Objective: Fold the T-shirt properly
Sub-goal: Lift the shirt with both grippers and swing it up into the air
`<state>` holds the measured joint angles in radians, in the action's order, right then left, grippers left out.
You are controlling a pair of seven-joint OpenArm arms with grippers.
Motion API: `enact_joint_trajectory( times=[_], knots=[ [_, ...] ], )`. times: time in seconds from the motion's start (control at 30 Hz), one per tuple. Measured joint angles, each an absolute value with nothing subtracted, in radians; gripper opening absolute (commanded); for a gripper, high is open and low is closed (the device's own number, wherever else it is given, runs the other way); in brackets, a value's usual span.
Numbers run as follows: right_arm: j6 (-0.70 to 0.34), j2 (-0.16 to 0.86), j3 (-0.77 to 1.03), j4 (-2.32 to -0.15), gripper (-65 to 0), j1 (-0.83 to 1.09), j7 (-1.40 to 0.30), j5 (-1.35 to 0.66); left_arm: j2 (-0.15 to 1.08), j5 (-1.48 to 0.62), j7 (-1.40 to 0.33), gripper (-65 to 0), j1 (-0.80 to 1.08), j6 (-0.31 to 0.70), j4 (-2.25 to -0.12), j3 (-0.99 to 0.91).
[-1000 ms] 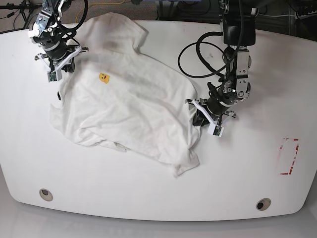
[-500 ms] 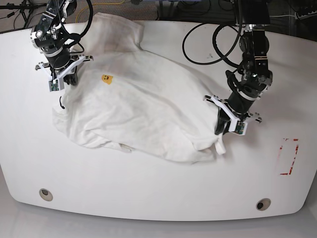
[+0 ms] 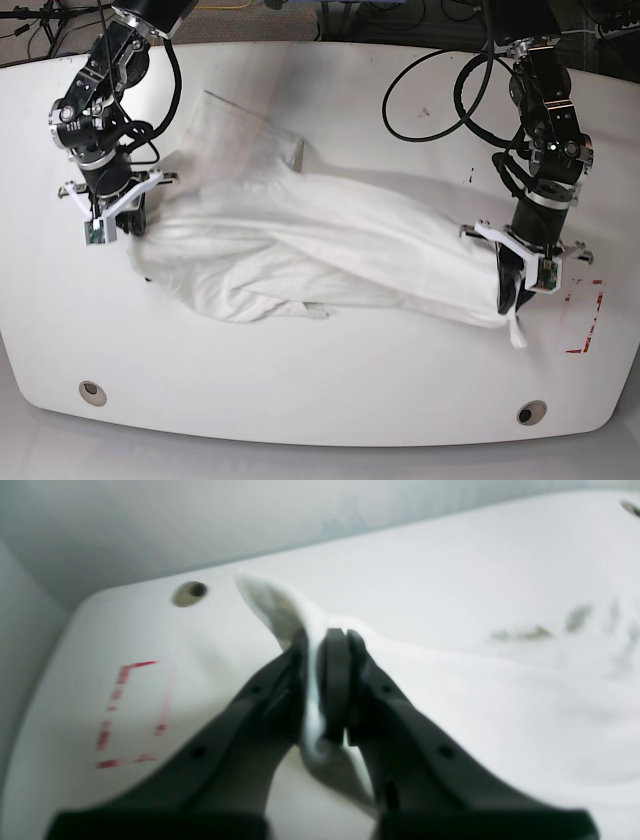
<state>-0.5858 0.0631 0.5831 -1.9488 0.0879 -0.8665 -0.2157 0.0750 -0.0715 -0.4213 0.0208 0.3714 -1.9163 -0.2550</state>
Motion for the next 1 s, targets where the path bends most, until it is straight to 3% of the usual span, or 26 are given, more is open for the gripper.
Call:
enact_joint_trajectory(
  times=[0.3,1.0],
  knots=[
    [-0.582,0.133,0.524,-1.948,-65.0,-0.1,-0.898,-0.217,0.072,-0.052,-0.43,-65.0,-0.131,0.358,-1.918,-0.255],
    [-0.592,0.34,0.279,-1.704,-65.0,-0.653,-0.9,-0.237,0.076,-0.043,-0.777,-65.0,-0.641,0.356,-1.943,-0.262]
  ],
)
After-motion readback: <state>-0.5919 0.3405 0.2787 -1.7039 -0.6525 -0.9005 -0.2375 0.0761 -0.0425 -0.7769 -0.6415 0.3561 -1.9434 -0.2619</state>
